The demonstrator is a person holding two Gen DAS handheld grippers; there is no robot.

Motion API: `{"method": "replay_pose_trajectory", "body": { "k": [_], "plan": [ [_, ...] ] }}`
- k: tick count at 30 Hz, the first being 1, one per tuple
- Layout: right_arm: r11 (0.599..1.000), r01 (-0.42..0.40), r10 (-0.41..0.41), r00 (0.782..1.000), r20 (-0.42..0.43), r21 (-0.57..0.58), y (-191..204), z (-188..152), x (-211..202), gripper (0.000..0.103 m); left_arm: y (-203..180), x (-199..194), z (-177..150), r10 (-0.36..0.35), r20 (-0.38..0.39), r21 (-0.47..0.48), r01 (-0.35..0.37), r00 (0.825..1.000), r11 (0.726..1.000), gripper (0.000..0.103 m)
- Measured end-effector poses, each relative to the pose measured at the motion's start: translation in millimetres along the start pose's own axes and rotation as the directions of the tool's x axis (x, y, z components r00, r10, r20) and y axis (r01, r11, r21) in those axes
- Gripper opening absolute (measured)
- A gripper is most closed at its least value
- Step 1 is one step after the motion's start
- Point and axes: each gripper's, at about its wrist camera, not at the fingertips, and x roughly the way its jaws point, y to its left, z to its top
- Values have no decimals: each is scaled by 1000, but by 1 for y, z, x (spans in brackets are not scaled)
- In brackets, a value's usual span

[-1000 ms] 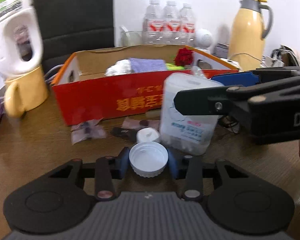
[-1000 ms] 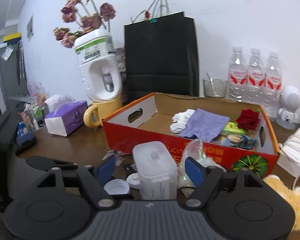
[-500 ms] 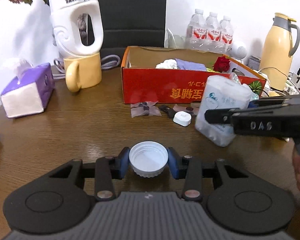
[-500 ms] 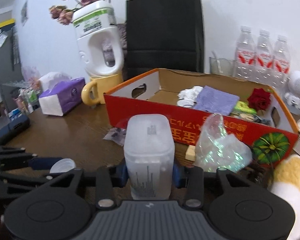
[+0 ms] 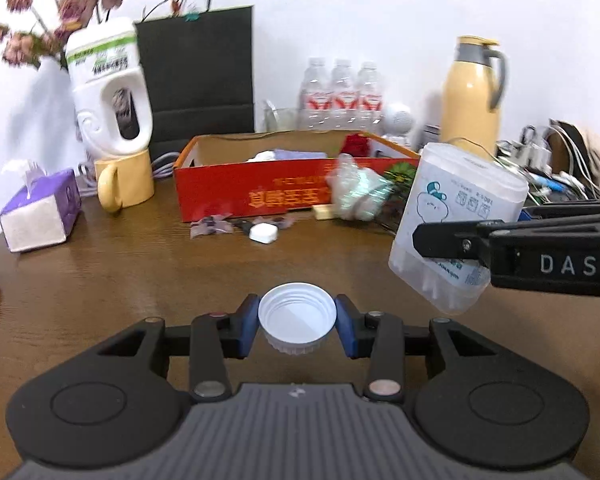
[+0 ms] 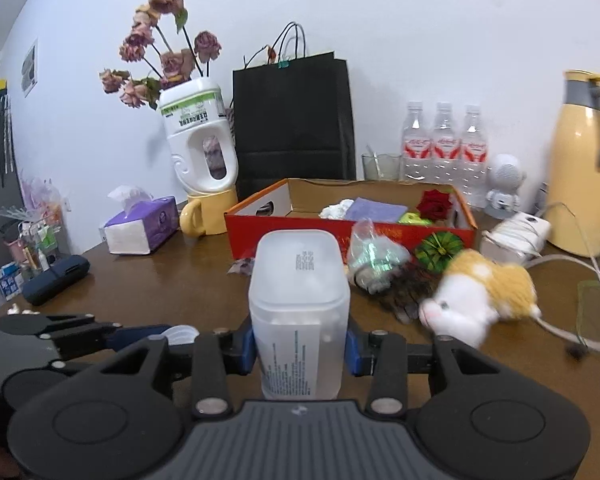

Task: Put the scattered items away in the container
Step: 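Grasp the white bottle cap with the left gripper while the right gripper grasps the white plastic tub, then carry the cap and tub over the box and open both grippers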

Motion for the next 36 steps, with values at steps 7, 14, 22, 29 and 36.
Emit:
{"method": "replay_pose_trajectory", "body": {
  "k": [7,14,22,29,36],
  "plan": [
    [1000,13,-14,1000,10,19,6,-28,-41,40,-11,-31,-12,-7,14,-6,7,1000,1000,41],
    [999,8,-9,1000,25,40,3,-25,-42,40,-10,-28,-7,2,22,2,-2,1000,1000,41],
    [1000,18,-21,995,97,24,-21,32,-7,40,4,14,52,-33,86,-4,33,996,999,41],
    [998,50,-54,992,118,41,-62,109,51,40,18,88,130,-87,92,-45,91,992,995,41],
    [992,123,-122,992,-44,31,-106,166,131,40,23,178,187,-141,-48,-92,137,989,986,41]
  ]
}}
